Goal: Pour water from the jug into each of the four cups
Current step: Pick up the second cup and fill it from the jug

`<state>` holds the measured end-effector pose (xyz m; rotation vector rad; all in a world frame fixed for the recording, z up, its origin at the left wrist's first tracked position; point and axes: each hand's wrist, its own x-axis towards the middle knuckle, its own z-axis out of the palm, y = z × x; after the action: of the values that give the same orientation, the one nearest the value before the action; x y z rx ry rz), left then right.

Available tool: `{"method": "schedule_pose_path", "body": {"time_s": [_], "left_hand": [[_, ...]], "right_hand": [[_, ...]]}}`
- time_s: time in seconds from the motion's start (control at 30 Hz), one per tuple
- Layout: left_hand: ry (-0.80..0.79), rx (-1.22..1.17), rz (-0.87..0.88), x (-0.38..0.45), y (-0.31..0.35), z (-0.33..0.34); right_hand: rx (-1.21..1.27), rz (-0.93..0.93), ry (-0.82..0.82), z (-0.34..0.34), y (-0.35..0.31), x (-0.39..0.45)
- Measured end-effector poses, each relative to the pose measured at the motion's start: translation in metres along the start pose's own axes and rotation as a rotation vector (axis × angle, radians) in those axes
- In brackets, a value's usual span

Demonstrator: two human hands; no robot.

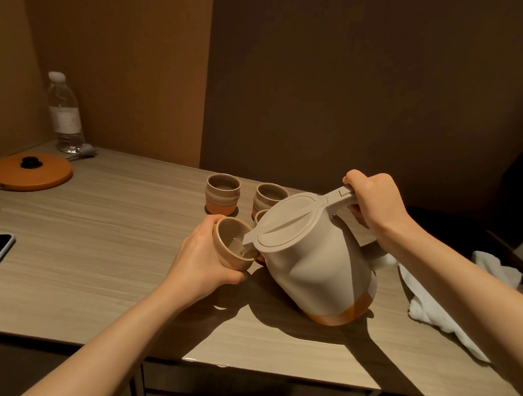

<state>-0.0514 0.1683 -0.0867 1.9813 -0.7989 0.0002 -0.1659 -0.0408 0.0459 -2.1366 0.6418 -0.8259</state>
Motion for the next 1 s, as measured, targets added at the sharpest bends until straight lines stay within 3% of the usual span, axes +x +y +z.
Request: {"method": "schedule_pose_path", "body": {"time_s": [1.0], "left_hand": [[-0.014,-0.046,-0.047,-0.0024,0.0022,0.0008]], "right_hand": [[0.006,-0.003,0.009,-0.0005,0.0004,-0.0001]]}}
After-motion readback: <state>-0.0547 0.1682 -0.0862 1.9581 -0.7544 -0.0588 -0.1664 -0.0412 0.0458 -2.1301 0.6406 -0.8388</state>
